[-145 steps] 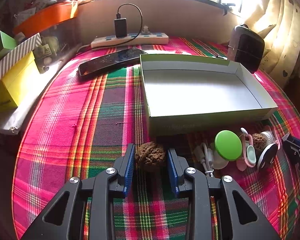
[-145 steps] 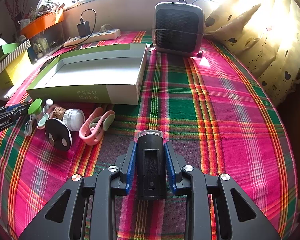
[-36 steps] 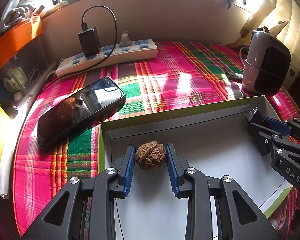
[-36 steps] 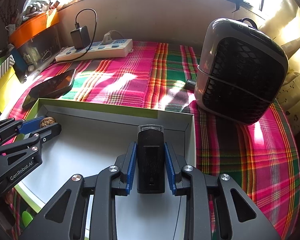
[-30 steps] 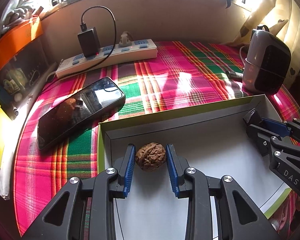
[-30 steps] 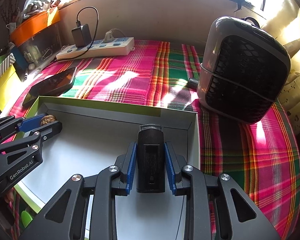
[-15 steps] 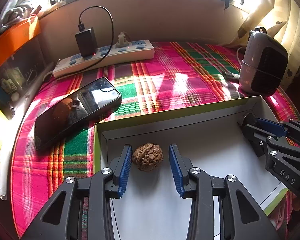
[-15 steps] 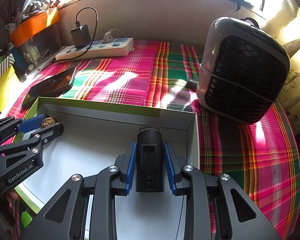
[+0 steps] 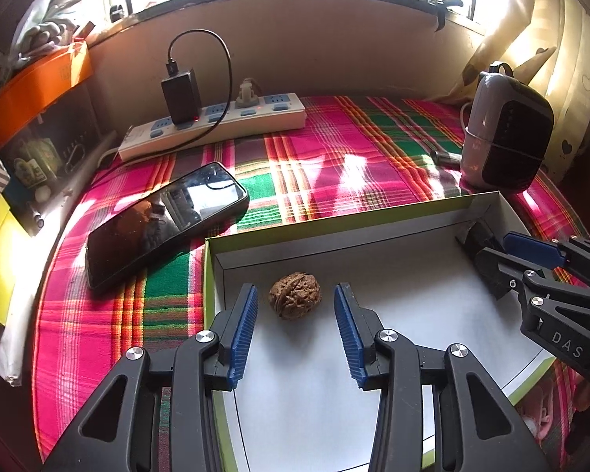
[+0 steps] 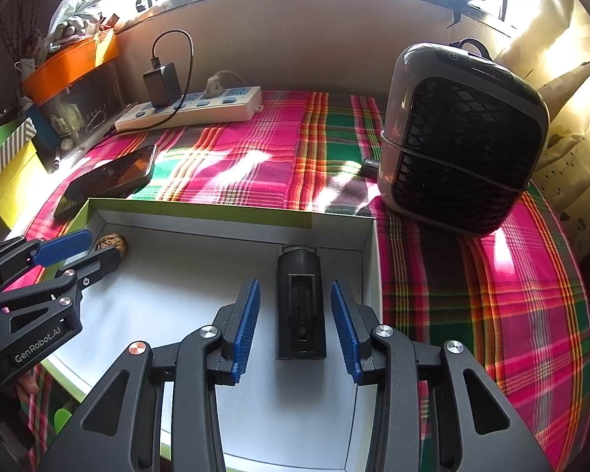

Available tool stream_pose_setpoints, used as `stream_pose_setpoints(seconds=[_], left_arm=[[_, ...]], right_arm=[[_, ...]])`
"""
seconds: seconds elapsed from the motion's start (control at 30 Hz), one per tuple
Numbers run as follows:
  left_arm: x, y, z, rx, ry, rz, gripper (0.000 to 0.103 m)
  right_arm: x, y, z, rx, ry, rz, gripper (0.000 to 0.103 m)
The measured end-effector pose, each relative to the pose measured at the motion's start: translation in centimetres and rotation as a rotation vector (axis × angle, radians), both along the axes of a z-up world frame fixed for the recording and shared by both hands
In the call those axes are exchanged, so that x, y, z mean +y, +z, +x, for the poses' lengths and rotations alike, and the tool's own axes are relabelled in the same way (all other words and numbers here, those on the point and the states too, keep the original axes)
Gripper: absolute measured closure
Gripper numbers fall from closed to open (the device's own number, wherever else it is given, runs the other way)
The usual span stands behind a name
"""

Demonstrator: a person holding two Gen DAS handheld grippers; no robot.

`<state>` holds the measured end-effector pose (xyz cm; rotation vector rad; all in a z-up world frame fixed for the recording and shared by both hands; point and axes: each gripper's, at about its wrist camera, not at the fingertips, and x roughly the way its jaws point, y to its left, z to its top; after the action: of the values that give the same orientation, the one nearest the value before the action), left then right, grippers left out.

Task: Organize objects
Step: 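Lower the flashlight into the box with the right gripper while the left gripper releases the walnut, then withdraw both open grippers from the box toward the remaining objects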

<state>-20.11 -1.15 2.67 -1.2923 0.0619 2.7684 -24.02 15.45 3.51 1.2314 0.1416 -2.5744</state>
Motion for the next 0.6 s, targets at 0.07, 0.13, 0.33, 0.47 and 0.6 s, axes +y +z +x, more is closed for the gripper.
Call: stream_pose_setpoints(seconds=[0.07, 0.13, 0.33, 0.47, 0.6], left_arm=[[-0.1, 0.3, 0.5, 0.007, 0.006, 0.013, 0.064], [-0.1, 0.6, 1.0, 0.014, 0.009, 0.015, 0.064], [-0.4, 0.9, 2.4, 0.010, 0.018, 0.040, 0.064], [-0.6, 1.4, 3.6, 0.038, 0.026, 0.028, 0.064], [-0.6, 1.7, 4.7, 0.046, 0.020, 0.032, 0.064]], right_arm=[[0.1, 0.1, 0.4, 0.006, 0.000, -0.003, 0.064], [0.2, 0.3, 0.9, 0.010, -0.001, -0.005, 0.064], [0.5, 0.8, 2.2, 0.022, -0.002, -0.022, 0.064], [0.7, 1.1, 3.3, 0.034, -0.002, -0.033, 0.064], [0.8, 1.7, 4.6, 0.059, 0.004, -0.032, 0.064]])
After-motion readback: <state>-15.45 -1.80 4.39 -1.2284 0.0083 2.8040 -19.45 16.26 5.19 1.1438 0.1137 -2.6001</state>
